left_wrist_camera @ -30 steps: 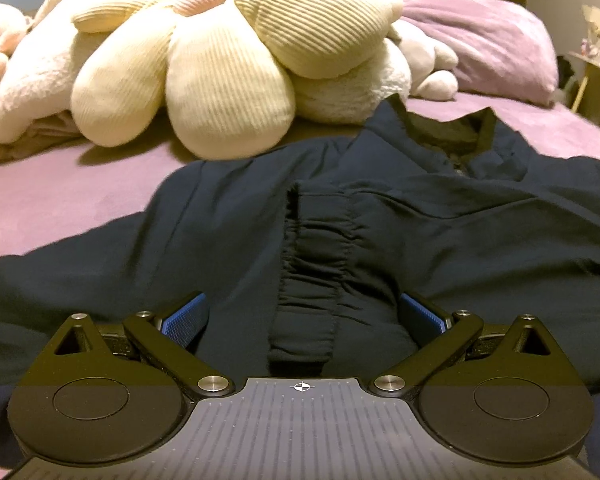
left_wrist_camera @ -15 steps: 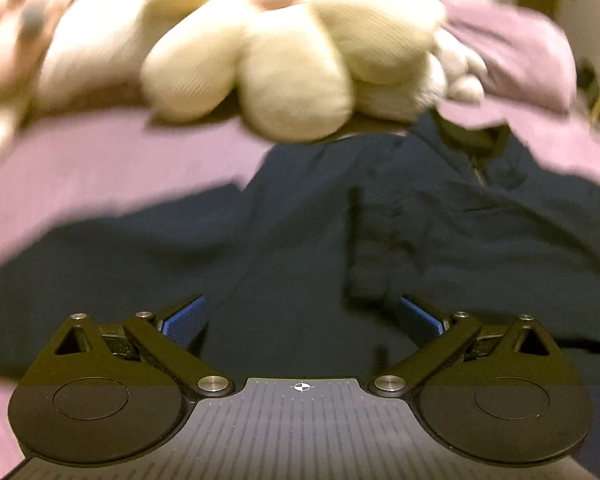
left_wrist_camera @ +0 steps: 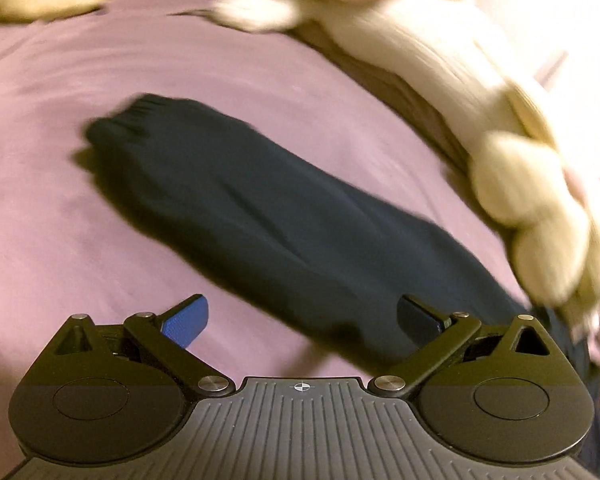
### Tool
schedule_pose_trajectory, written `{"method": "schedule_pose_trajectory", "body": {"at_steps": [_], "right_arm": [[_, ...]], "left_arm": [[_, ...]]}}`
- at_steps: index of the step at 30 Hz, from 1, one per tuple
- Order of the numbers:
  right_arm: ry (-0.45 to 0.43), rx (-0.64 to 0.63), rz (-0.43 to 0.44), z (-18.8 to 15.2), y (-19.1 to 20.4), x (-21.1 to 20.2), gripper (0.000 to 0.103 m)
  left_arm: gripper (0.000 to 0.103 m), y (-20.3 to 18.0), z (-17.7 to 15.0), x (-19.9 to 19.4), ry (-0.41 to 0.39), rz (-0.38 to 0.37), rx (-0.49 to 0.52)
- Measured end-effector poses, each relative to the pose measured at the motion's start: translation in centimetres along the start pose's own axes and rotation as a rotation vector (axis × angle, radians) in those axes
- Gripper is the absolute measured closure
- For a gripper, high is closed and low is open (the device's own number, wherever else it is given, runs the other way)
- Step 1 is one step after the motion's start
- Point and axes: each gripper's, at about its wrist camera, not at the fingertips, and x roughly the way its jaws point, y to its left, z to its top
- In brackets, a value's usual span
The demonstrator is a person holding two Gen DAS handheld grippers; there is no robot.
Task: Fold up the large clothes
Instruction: 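Grasp the other sleeve cuff with the left gripper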
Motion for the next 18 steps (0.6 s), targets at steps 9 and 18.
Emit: {"method": "schedule_pose_trajectory", "body": {"at_steps": [9,18], "right_arm": [[0.108,0.057,0.065,-0.1,6.0,5.6,0.085],[0.081,0.075,0.037,-1.7,3.7,3.6,0.084]], "left_arm": [[0.070,6.0,4.6,2.5,-0.055,0.013,-0.315],[0.091,-2.3,4.9,-1.9,-0.093,-0.176,-0.020]]}}
